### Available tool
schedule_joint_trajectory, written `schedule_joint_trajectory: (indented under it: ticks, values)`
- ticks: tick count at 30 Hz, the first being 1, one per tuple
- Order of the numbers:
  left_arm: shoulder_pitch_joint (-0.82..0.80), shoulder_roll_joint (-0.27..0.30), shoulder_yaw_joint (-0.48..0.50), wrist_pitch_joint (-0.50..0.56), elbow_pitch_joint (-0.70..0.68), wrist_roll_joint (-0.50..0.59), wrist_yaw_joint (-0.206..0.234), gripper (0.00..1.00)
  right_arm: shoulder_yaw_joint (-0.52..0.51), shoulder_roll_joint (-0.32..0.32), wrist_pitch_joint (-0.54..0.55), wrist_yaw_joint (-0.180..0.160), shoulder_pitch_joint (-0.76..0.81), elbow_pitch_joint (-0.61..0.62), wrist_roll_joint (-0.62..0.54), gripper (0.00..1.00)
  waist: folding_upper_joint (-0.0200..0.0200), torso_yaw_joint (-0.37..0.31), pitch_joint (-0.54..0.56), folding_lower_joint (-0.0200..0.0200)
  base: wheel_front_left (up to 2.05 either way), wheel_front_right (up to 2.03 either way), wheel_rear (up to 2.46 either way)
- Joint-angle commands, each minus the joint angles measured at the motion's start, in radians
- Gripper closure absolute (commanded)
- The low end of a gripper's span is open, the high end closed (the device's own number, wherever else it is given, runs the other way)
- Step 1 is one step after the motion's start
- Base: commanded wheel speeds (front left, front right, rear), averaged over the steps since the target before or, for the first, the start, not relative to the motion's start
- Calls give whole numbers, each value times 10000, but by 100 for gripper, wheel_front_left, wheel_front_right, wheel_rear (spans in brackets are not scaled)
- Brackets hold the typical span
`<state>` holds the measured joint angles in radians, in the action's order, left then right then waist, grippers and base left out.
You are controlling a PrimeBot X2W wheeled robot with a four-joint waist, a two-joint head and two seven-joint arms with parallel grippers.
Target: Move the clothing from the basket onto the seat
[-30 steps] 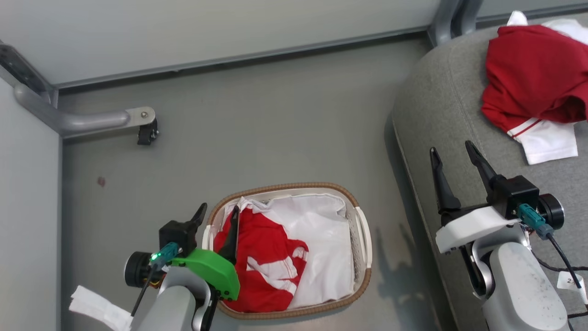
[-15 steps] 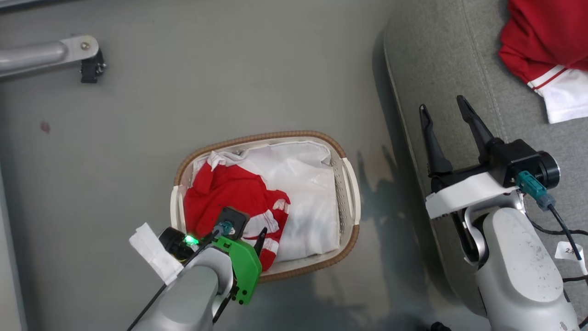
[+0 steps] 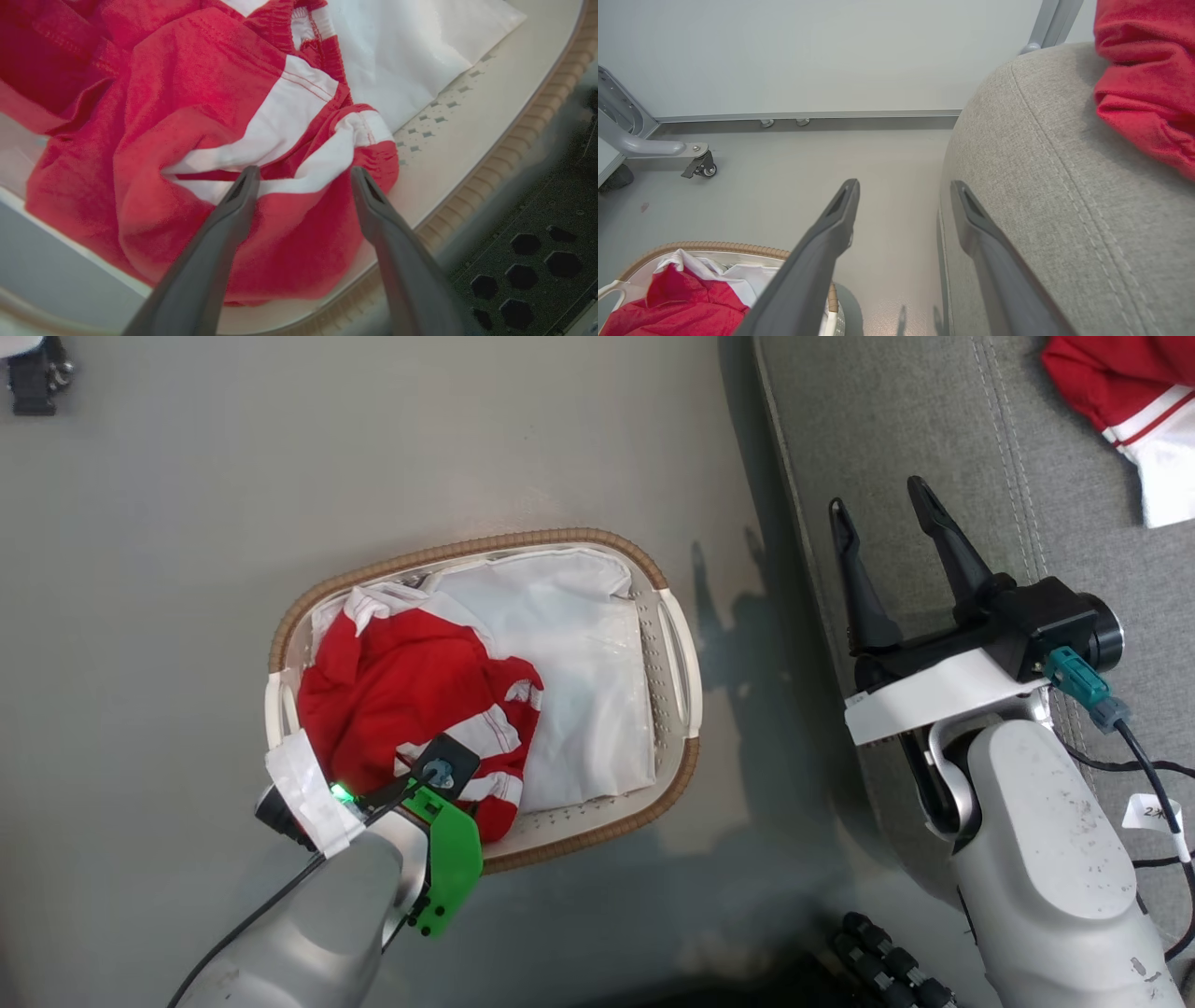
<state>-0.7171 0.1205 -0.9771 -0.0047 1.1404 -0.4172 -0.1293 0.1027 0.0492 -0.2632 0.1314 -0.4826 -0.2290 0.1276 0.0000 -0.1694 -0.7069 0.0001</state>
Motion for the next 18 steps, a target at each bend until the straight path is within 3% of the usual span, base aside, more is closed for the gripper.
schedule_joint_trajectory:
  ticks: [1, 12, 13, 16, 18]
  values:
    - [-305, 141, -115, 114, 107, -40, -22, 0, 53, 24, -24, -14, -125, 63, 81, 0, 0, -308, -415, -1, 0, 0, 0]
    - [-824, 426, -677, 999, 799, -438, -22, 0, 563, 24, -24, -14, -394, 87, 511, 0, 0, -787, -846, -1, 0, 0, 0]
    - [-839, 444, -726, 1086, 820, -483, -23, 15, 575, 26, -24, -14, -406, 84, 550, 0, 0, -831, -858, -1, 0, 0, 0]
    - [-894, 417, -843, 1188, 803, -613, -23, 100, 587, 24, -24, -14, -400, 65, 600, 0, 0, -928, -875, -1, 0, 0, 0]
    - [-911, 420, -920, 1179, 730, -742, -23, 100, 558, 24, -24, -14, -387, 32, 617, 0, 0, -969, -853, -1, 0, 0, 0]
